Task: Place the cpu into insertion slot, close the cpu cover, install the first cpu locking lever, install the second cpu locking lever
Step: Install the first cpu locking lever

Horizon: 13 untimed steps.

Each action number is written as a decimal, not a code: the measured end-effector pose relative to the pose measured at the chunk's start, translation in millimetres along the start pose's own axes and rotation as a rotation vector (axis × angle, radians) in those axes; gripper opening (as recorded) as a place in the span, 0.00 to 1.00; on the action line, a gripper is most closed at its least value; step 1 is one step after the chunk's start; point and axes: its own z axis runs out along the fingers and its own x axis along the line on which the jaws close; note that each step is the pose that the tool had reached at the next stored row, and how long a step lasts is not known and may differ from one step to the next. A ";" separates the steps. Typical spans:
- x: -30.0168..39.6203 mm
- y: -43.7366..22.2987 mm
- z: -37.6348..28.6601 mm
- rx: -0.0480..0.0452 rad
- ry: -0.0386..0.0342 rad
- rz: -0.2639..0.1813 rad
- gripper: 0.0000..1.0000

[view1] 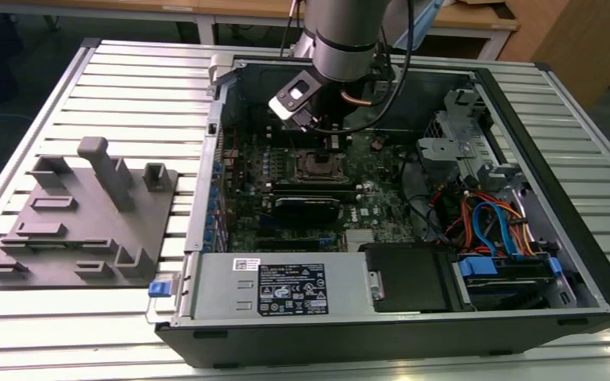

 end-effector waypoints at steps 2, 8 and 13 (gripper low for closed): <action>0.0 0.3 0.0 0.0000 0.0000 0.000 0.10; 0.0 0.5 0.0 0.0000 -0.0001 0.000 0.10; 0.0 0.7 0.0 0.0000 0.0000 0.000 0.10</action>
